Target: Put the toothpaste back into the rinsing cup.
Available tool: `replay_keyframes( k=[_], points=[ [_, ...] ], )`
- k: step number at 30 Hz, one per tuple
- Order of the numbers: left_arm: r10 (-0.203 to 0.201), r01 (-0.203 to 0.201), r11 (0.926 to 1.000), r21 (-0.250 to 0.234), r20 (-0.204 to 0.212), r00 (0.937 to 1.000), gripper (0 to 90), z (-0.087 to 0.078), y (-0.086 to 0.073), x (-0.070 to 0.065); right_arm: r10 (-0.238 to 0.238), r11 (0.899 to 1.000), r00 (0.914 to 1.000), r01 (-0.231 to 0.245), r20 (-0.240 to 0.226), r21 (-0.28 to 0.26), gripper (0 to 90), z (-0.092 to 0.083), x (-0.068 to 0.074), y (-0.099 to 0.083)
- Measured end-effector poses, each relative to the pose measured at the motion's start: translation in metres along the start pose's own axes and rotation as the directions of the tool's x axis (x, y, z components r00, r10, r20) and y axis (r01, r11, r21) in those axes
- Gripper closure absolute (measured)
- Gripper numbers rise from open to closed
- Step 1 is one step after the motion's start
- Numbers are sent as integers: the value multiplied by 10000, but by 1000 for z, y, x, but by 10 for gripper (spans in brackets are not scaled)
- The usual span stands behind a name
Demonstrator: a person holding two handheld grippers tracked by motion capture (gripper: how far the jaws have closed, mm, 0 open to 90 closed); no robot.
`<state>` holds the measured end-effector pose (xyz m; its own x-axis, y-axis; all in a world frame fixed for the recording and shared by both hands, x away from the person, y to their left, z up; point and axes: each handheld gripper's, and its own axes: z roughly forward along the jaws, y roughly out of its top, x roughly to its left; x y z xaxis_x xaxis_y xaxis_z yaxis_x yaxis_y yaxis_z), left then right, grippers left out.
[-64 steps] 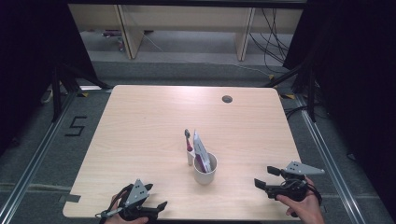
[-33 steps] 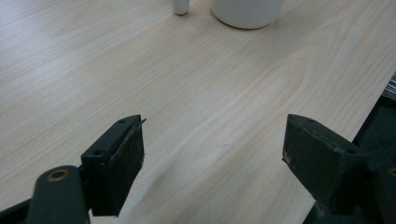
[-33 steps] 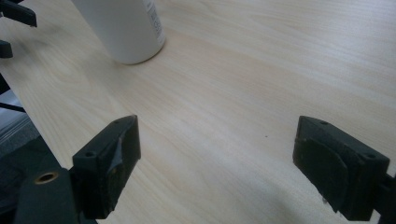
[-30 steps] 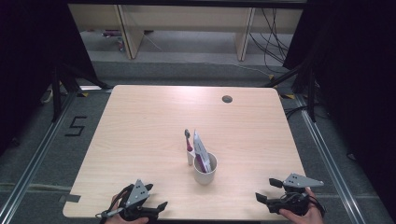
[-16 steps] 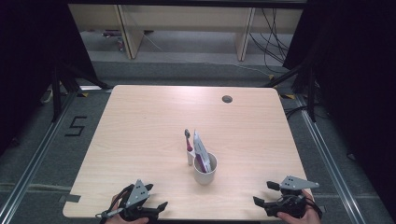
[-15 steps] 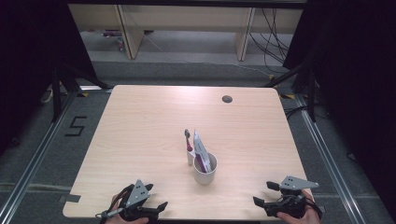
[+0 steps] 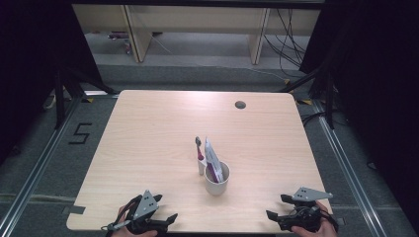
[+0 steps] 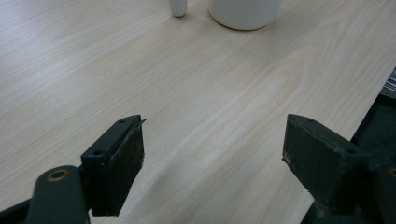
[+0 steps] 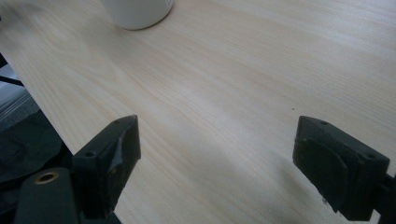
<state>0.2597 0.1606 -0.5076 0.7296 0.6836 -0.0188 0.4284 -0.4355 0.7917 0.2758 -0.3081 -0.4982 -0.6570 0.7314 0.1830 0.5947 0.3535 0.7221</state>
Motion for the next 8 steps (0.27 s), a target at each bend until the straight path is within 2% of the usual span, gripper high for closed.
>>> replay_keyframes(
  k=[2,3,8],
  points=[
    [-6,6,10000,-9,-3,10000,203,0,0,0,10,10000,10000,-10,-3,42,159,1,0,0],
    [-8,8,10000,-9,-3,10000,203,0,0,0,165,9998,9998,-164,-147,57,159,2,0,-1],
    [17,-17,10000,1,-4,10000,203,0,0,0,47,9999,10000,-47,-31,105,159,2,1,-1]
  ],
)
